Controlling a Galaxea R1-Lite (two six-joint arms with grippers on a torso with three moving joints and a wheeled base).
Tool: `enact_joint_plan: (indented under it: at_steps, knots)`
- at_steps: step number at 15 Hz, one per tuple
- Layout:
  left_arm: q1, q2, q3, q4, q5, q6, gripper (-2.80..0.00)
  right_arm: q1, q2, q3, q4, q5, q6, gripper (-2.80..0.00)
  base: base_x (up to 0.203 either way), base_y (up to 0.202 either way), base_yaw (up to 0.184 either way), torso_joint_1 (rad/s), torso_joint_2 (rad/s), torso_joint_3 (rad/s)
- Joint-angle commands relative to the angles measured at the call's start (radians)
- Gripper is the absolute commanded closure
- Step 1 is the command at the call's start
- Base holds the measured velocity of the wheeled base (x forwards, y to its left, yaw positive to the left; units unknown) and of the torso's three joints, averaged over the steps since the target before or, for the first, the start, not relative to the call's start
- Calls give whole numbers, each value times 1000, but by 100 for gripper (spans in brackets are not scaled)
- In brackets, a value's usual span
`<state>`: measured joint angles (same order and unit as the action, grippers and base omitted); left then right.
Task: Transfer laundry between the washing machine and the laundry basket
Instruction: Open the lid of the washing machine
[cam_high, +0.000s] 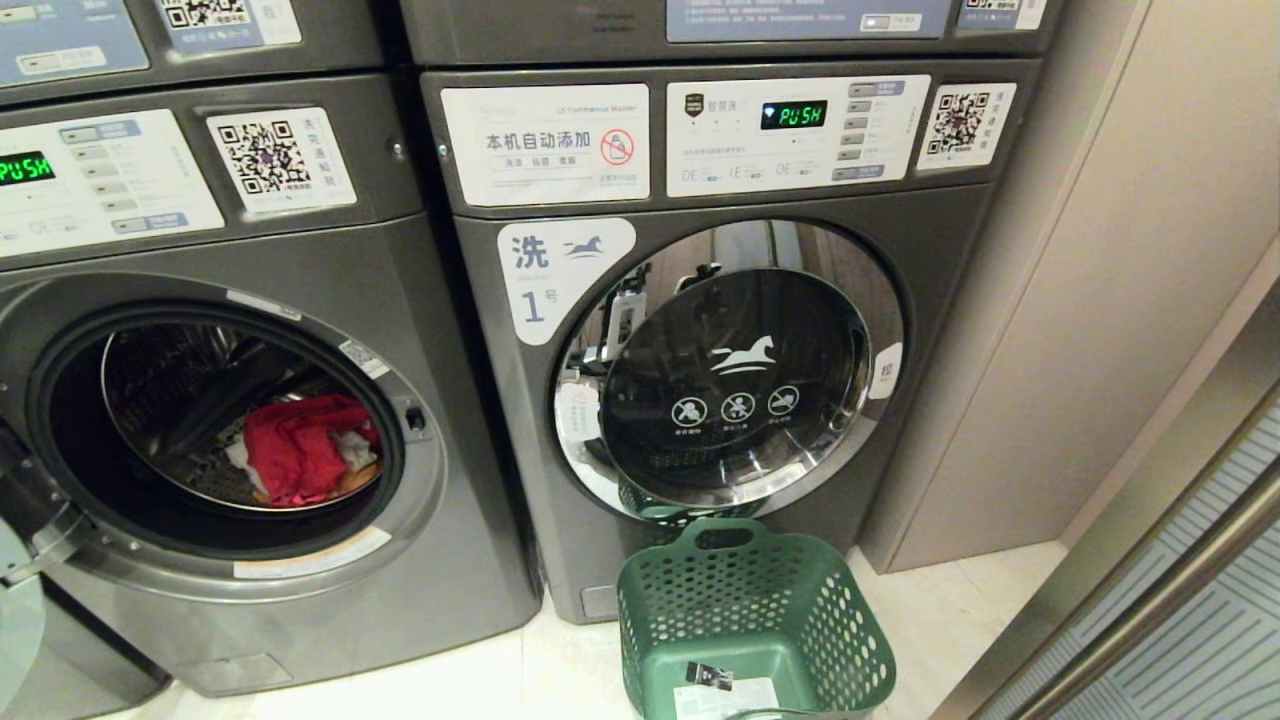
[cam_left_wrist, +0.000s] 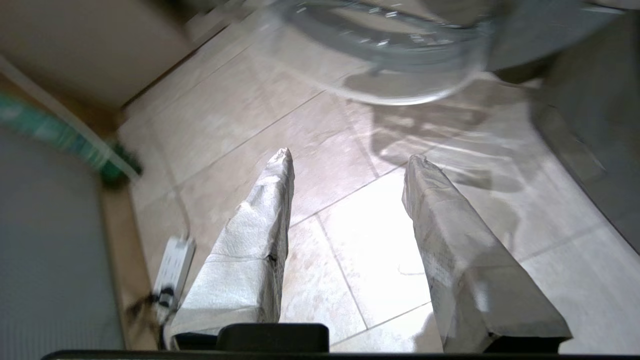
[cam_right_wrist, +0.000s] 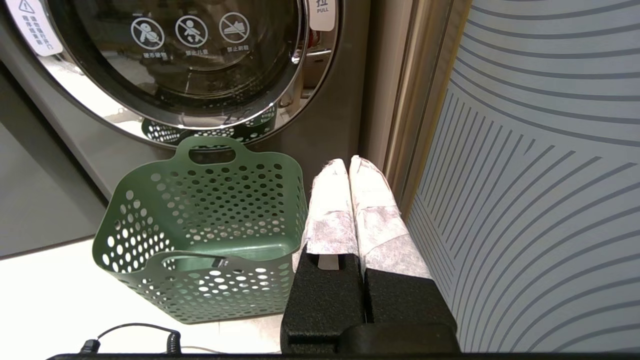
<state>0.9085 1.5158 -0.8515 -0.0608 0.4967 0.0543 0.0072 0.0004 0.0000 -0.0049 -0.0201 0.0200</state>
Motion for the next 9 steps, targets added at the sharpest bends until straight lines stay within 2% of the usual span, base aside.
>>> enact_joint_plan:
  at_steps: [1,2,4,7,9]
  knots:
    - [24,119,-115,115,147,-119,0,0,0,0,-1,0,0,0,0,0,0,0,0,0]
    - [26,122,-145,161,140,-147,0,0,1,0,0,0,0,0,0,0,0,0,0,0]
    - [-12,48,-134,169,47,-150,0,0,1,0,0,0,0,0,0,0,0,0,0,0]
    - [-137,-166,-15,175,-209,-133,0,0,1,0,0,0,0,0,0,0,0,0,0,0]
    - [-275,-362,98,176,-341,-103,0,0,0,0,-1,0,0,0,0,0,0,0,0,0]
